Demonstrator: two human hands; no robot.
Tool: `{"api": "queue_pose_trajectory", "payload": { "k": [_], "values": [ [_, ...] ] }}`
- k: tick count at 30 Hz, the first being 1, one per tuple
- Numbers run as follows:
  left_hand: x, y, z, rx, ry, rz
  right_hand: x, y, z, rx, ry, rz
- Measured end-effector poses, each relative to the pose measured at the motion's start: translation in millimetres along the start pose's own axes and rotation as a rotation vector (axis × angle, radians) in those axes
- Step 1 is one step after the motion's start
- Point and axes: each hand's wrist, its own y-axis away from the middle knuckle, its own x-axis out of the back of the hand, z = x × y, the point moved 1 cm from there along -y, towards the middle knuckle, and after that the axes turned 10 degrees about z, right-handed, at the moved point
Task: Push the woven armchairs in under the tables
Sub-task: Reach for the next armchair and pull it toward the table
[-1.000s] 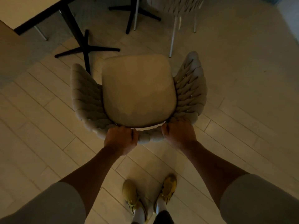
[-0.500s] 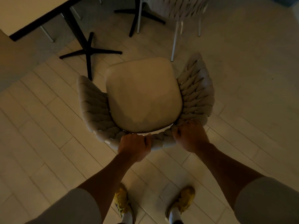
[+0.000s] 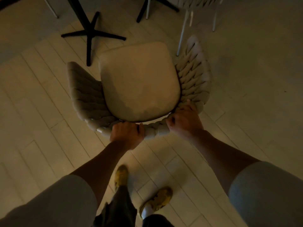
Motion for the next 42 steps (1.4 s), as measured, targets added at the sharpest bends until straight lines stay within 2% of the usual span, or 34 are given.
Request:
{"api": "queue_pose_trajectory", "payload": {
  "k": [3,4,9,13,19,24,31,33,35,36,39,42],
  "values": [
    [3,-9,17,-0.122,-0.034,0.004,2,-8,19,0.045,0.023,0.012],
    [3,-14,22,-0.115,-0.024,-0.01,2,-14,26,0.065,0.02,0.017],
    [12,-37,44,0.112,0.074,-0.046,13,-41,55,0.123,-0.052,0.104],
    [24,-60,69,0.176,0.117,-0.006,16,-67,84,0.178,-0.111,0.157],
    [39,-96,106,0.18,0.145,-0.062,19,-102,131,0.202,-0.129,0.119],
    [34,-118,130,0.33,0.208,-0.053,17,-121,164,0.252,-0.131,0.063],
    [29,-131,148,0.447,0.221,0.048,19,-135,188,0.333,-0.174,0.063],
    [24,-133,159,0.403,0.161,0.084,21,-139,195,0.351,-0.18,0.036],
    [20,-131,174,0.297,0.022,0.212,24,-144,204,0.374,-0.165,0.016],
    [19,-131,179,0.314,-0.036,0.245,26,-147,209,0.386,-0.153,0.004],
    [36,-141,193,0.47,-0.049,0.151,28,-153,222,0.424,-0.119,-0.003],
    [53,-147,211,0.526,-0.083,0.016,30,-157,232,0.452,-0.076,-0.027]
  ]
}}
